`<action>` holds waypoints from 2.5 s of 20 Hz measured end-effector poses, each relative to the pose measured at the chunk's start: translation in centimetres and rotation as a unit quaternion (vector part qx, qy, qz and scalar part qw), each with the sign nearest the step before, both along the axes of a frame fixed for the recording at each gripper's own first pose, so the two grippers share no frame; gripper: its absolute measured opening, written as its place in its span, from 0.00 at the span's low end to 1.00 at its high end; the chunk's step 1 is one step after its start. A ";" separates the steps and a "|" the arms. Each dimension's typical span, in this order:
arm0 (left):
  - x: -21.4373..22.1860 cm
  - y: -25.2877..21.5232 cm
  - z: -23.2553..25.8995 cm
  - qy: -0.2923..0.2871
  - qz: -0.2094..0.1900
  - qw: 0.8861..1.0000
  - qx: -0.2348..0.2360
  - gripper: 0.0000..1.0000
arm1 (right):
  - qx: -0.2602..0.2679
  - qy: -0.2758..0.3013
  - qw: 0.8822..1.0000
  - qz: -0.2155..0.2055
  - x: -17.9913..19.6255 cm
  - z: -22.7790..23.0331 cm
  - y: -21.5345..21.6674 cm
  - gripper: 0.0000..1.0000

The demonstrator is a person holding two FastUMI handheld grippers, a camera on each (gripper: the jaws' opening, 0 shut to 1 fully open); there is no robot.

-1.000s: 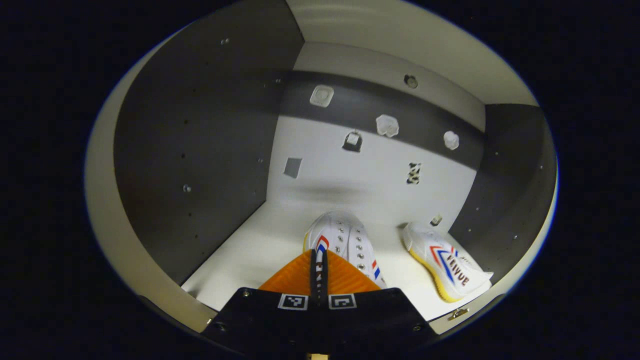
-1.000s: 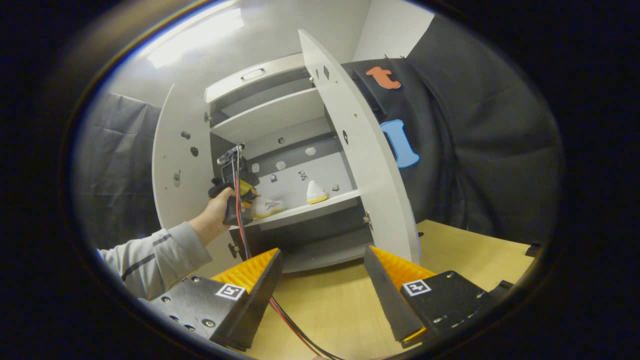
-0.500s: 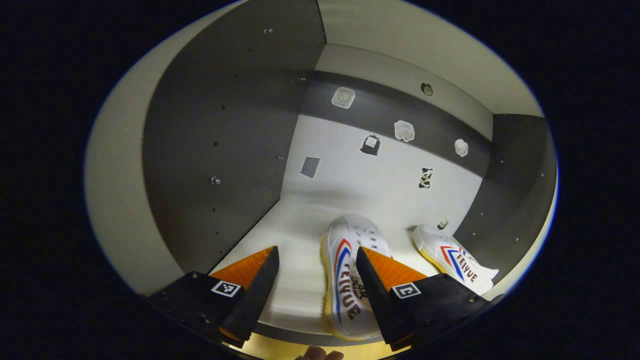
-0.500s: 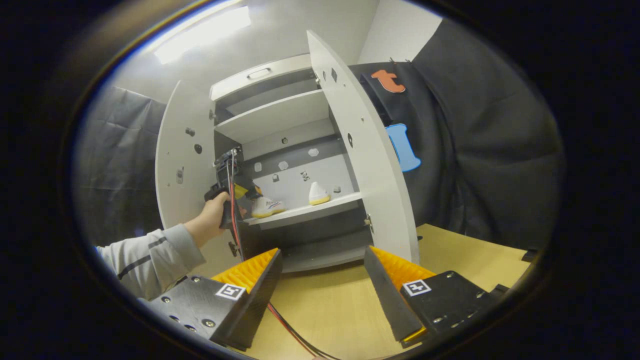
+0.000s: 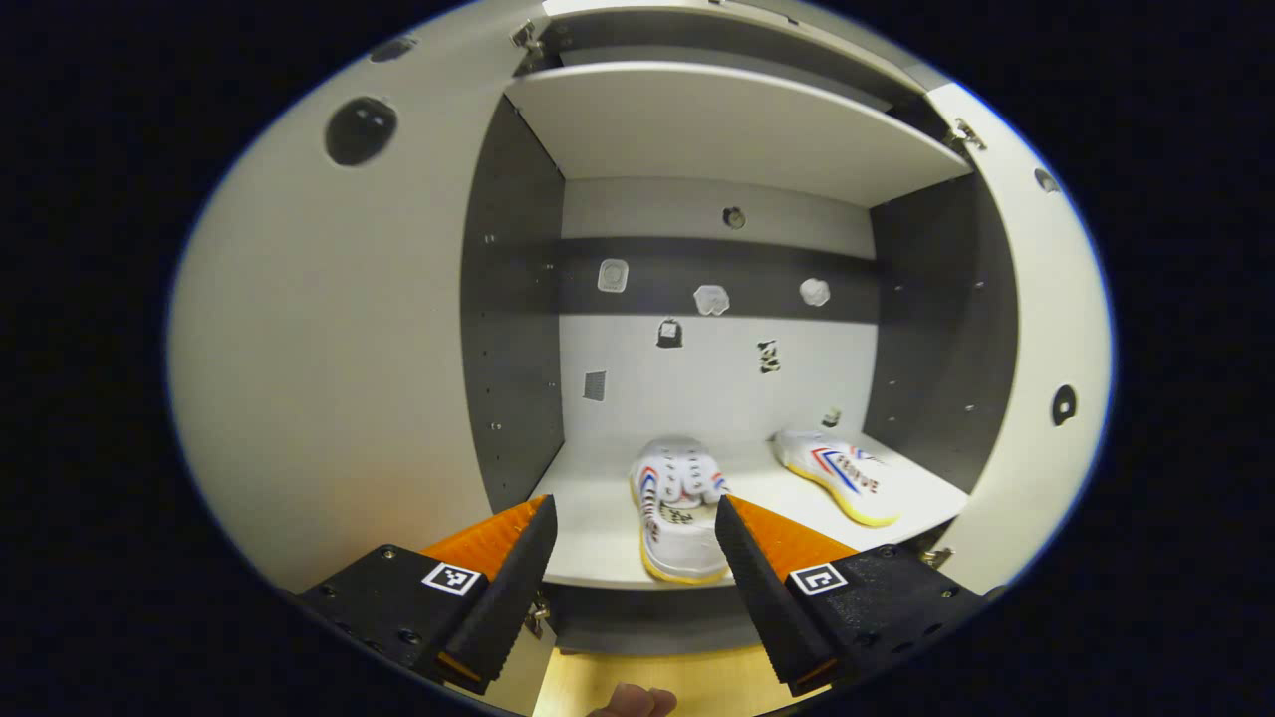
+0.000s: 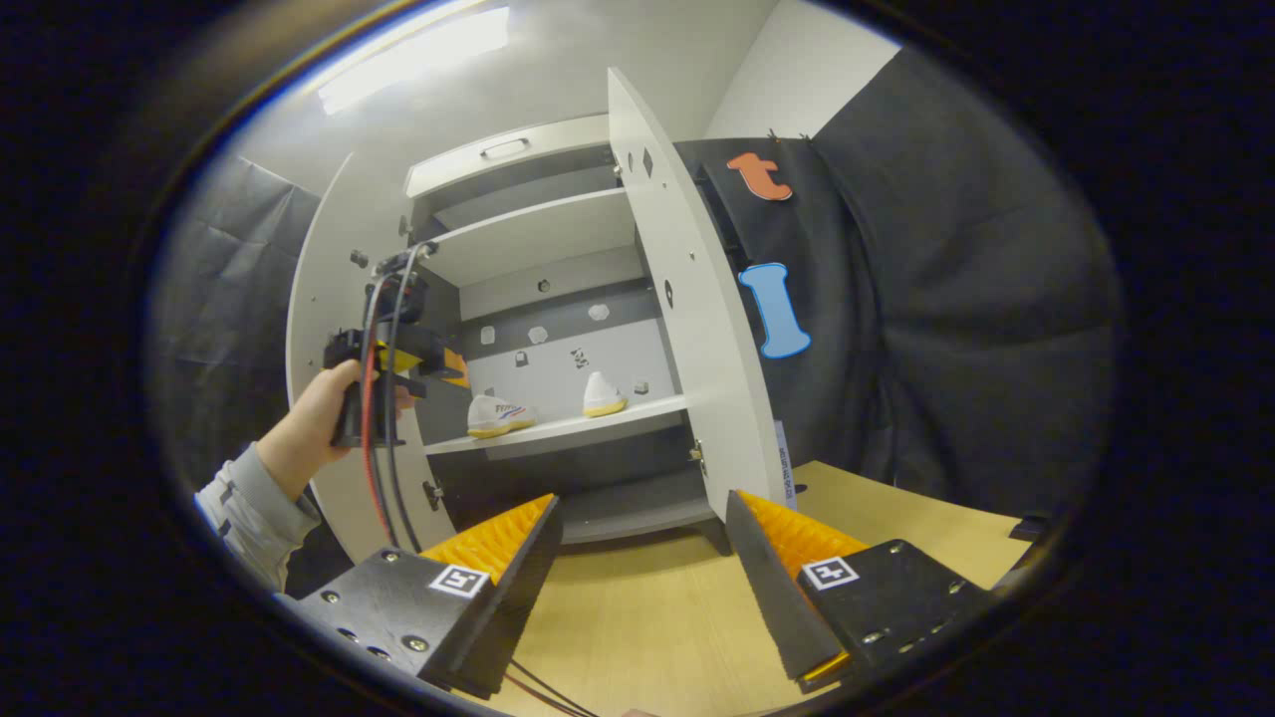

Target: Grab one shoe with the right hand and put it into the shoe cabinet, grab the other shoe with the left hand and put it into the shoe cabinet; then close the right door with the right hand and the left door with the left hand.

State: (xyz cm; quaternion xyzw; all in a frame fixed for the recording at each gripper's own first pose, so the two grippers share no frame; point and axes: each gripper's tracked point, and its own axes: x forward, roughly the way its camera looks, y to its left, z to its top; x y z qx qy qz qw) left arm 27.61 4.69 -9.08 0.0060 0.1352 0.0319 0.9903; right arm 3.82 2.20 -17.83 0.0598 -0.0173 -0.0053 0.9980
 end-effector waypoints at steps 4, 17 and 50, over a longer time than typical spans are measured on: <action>-7.4 -1.2 1.1 -0.020 -0.037 0.999 0.012 0.97 | -0.019 0.001 0.999 -0.032 -0.2 0.1 -2.2 0.98; -23.1 3.6 -4.8 -0.005 -0.045 0.999 -0.010 0.96 | -0.114 -0.006 0.989 -0.096 0.3 7.8 -13.1 0.98; -28.5 14.5 -3.6 -0.091 -0.013 0.996 -0.013 0.95 | -0.161 0.033 0.983 -0.077 14.6 20.4 -14.0 0.78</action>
